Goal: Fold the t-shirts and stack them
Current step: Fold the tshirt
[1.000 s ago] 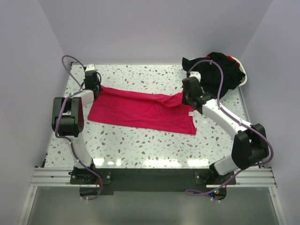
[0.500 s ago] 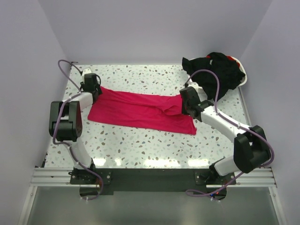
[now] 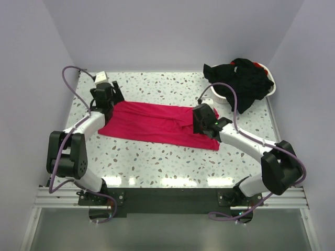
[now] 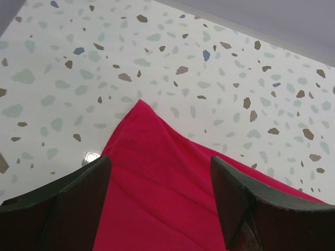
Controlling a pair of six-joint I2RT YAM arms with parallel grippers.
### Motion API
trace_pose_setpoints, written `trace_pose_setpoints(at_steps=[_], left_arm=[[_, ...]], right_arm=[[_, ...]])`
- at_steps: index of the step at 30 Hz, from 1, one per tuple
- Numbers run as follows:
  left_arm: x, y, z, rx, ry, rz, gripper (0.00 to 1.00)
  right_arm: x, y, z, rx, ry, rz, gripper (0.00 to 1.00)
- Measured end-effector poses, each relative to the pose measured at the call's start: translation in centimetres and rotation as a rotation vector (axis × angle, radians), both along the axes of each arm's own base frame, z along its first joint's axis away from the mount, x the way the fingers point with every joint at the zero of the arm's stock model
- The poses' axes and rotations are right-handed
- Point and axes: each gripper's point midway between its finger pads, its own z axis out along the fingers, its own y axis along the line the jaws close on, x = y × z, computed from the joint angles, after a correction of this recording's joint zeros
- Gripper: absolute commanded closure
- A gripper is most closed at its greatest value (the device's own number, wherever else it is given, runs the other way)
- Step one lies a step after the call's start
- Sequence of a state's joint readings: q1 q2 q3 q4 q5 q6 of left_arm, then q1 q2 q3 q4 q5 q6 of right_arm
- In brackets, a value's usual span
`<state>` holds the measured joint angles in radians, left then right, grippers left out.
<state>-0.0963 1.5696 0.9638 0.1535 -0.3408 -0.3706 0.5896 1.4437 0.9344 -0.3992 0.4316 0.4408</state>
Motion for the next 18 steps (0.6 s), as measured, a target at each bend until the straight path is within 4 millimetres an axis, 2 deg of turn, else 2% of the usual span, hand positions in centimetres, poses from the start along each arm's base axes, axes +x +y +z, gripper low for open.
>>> trace_pose_setpoints(at_steps=[5,9,13,18], left_arm=[[0.8,-1.6,-1.2,-0.036,0.001,-0.074,0.18],[1.1,-2.5,-2.6,-0.061,0.022,-0.12,0.17],[1.3,-3.1,-2.7,-0.075,0.017,-0.147,0.16],[1.7,-3.5,-2.3,-0.084,-0.006,-0.164,0.16]], right_arm=[[0.3,3.7,0.4,0.092,-0.031,0.094,0.55],[1.7,6.2,-1.4,0.14,-0.007,0.137,0.58],[2.5,7.9,-4.1,0.158,0.042,0.164,0.6],[3.8,9.5,-4.9,0.182,0.048,0.181,0.61]])
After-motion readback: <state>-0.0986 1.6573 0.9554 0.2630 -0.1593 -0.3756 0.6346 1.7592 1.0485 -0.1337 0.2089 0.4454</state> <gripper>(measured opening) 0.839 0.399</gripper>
